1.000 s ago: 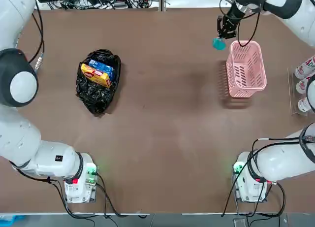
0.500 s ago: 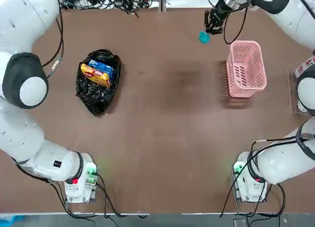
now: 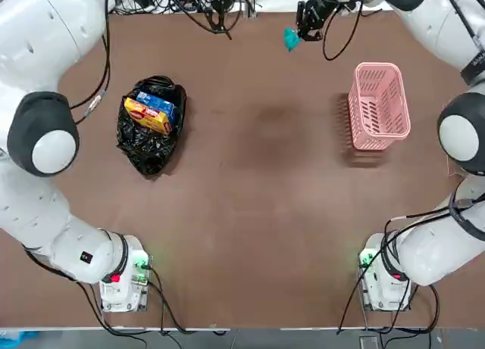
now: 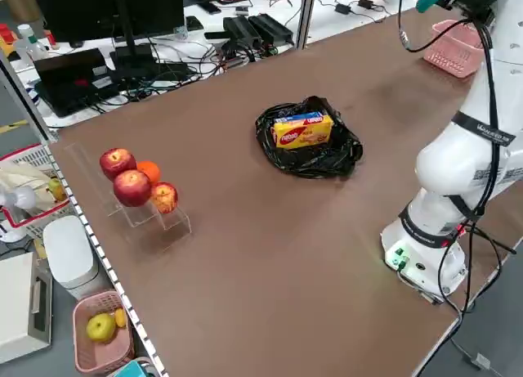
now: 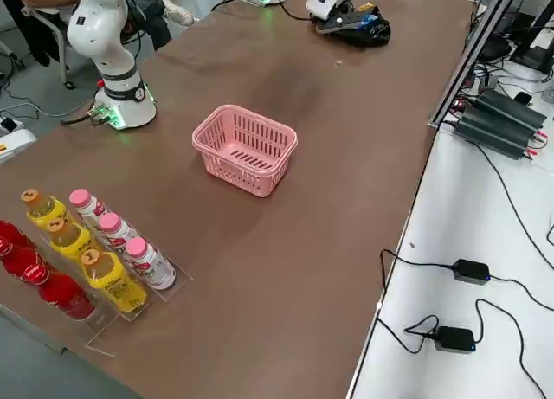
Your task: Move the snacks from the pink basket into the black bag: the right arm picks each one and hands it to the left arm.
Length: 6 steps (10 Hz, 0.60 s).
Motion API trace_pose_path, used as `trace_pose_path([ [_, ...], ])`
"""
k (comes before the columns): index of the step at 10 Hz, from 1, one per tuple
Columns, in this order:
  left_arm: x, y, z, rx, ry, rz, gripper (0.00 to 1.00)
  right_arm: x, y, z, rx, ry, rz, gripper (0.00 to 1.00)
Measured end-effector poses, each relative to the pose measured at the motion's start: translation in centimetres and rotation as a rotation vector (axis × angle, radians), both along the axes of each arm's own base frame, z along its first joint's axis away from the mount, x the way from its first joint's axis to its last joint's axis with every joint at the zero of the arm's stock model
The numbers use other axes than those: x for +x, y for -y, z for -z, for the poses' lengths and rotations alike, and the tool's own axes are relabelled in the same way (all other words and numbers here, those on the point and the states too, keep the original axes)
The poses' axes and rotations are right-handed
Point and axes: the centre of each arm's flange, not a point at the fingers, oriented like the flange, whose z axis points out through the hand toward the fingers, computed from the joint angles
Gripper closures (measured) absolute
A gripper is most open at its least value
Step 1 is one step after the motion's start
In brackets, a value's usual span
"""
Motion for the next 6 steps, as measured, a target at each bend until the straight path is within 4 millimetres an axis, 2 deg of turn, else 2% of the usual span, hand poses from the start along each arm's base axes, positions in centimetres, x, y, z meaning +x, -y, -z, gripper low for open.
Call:
trace_pose_path([
  [2,-1.8,2.1,0.0,0.003,-0.010,0.027,0.00,0.4,-1.6,0.0,0.031,-0.028,0.034,0.99],
  [4,-1.7,2.0,0.1,0.006,-0.015,0.018,0.00,0.5,-3.2,-0.1,0.037,-0.039,0.057,0.99],
  [6,-0.9,2.2,0.1,-0.013,-0.007,-0.059,0.00,0.5,-4.0,-0.4,0.038,-0.041,0.063,0.99],
])
